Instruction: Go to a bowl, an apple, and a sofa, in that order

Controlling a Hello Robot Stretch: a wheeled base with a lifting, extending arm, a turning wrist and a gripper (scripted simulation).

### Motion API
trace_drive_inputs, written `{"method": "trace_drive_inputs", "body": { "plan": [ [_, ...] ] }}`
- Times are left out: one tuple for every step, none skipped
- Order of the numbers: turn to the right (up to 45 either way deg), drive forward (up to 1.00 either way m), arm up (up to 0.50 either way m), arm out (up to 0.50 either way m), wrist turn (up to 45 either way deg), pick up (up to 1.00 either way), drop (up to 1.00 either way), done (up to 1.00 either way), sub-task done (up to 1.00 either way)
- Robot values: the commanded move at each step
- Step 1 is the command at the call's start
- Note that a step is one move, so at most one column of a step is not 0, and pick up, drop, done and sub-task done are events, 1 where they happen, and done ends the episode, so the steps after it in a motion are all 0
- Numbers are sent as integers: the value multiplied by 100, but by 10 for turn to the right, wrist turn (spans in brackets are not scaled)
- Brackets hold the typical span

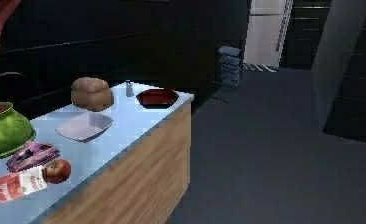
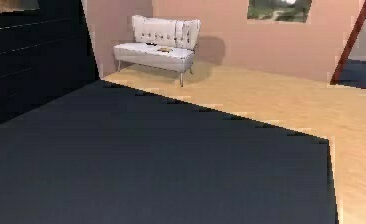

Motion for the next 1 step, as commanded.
{"method": "trace_drive_inputs", "body": {
  "plan": [
    [-360,0,0,0,0,0,0,0,0]
  ]
}}
